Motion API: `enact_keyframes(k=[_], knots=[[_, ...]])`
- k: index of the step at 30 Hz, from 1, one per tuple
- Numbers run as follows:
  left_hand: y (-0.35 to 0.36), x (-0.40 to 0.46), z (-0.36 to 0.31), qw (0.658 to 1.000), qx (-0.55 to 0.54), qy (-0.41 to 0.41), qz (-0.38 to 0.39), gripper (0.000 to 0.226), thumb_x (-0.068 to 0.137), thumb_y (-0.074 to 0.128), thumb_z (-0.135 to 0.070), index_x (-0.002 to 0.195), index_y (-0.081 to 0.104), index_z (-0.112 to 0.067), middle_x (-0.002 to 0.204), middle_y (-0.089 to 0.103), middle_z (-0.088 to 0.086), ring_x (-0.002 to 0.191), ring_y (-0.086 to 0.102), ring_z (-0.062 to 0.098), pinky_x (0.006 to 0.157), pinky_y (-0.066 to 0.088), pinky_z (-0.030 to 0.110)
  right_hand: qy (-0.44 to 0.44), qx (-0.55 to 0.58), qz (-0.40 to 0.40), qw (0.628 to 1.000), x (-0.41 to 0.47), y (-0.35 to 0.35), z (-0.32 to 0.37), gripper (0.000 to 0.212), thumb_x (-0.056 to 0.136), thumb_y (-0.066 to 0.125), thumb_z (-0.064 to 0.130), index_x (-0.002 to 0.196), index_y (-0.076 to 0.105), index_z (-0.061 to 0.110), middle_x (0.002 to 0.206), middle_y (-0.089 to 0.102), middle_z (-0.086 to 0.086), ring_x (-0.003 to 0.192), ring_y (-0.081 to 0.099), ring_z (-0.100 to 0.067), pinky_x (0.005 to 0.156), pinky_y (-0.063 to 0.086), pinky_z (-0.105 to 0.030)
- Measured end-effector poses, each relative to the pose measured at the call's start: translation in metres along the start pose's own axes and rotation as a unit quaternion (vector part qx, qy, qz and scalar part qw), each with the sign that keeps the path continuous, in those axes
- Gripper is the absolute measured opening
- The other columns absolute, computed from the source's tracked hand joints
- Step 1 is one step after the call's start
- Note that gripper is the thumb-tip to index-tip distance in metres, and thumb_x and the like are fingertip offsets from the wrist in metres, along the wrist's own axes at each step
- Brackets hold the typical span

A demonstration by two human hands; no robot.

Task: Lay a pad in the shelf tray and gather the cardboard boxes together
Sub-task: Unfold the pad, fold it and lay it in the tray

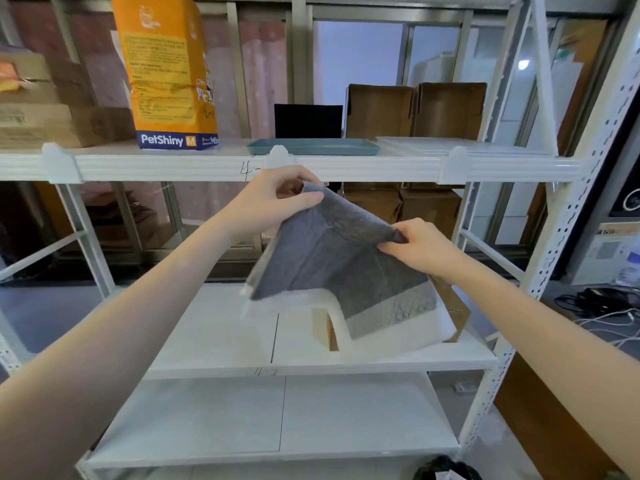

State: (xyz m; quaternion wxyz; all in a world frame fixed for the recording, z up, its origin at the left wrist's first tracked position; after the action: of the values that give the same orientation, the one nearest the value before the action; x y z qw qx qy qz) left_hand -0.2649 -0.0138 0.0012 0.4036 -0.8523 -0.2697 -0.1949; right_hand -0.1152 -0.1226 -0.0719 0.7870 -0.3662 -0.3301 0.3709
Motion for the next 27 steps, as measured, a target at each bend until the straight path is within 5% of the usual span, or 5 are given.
enact_keyframes(k=[4,12,18,23,27], knots=[[0.022,-0.006,0.007,0.989,-0.105,-0.081,0.072,0.037,0.099,0.033,-0.043,0.108,0.061,-0.021,0.097,0.074,0.002,0.071,0.067,0.017,0.061,0.051,0.021,-0.028,0.021,-0.059,0.998,0.0,-0.017,0.004,0.02,0.093,0.048,0.016,0.098,0.068,0.012,0.094,0.068,-0.011,0.085,0.059,-0.021,0.061,0.039,-0.015],[0.045,-0.009,0.004,0.994,0.061,-0.014,0.092,0.015,0.092,0.055,-0.026,0.106,0.061,-0.025,0.101,0.067,-0.01,0.088,0.063,0.001,0.081,0.047,0.012,-0.036,0.059,-0.053,0.996,0.002,-0.017,0.011,0.026,0.093,0.046,0.01,0.093,0.069,0.022,0.094,0.065,0.003,0.092,0.057,-0.013,0.064,0.037,-0.009],[0.065,-0.012,0.013,0.987,0.066,-0.071,0.125,0.061,0.077,0.049,-0.063,0.13,0.042,-0.033,0.128,0.05,-0.013,0.108,0.056,0.005,0.084,0.044,0.016,-0.052,0.022,-0.087,0.995,0.001,-0.022,0.013,0.022,0.093,0.046,0.013,0.102,0.066,0.018,0.097,0.064,0.001,0.092,0.056,-0.015,0.076,0.044,-0.025],[0.083,-0.008,-0.001,0.984,0.098,-0.068,0.135,0.095,0.077,0.062,-0.058,0.149,0.006,-0.03,0.157,0.017,-0.002,0.135,0.034,0.015,0.102,0.035,0.026,-0.075,-0.056,-0.125,0.988,0.007,-0.03,0.033,0.018,0.09,0.052,0.027,0.079,0.061,0.017,0.077,0.063,-0.005,0.076,0.06,-0.028,0.069,0.051,-0.04],[0.08,0.003,-0.003,0.969,0.19,-0.051,0.147,0.078,0.08,0.069,-0.039,0.143,0.026,-0.019,0.138,0.047,0.005,0.12,0.05,0.021,0.092,0.042,0.026,-0.117,-0.103,-0.155,0.976,0.014,-0.045,0.055,0.022,0.092,0.051,0.032,0.091,0.065,0.016,0.083,0.066,-0.005,0.077,0.061,-0.024,0.069,0.052,-0.041]])
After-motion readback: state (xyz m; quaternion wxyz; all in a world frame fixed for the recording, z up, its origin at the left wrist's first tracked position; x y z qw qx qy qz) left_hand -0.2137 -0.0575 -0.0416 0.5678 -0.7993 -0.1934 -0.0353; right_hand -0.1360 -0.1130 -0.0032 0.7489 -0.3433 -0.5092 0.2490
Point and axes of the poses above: each hand's wrist, its own x-axis towards the middle knuckle, its own y-axis out of the palm, z = x × y, the point moved 10 cm from there along x, towards the middle knuckle
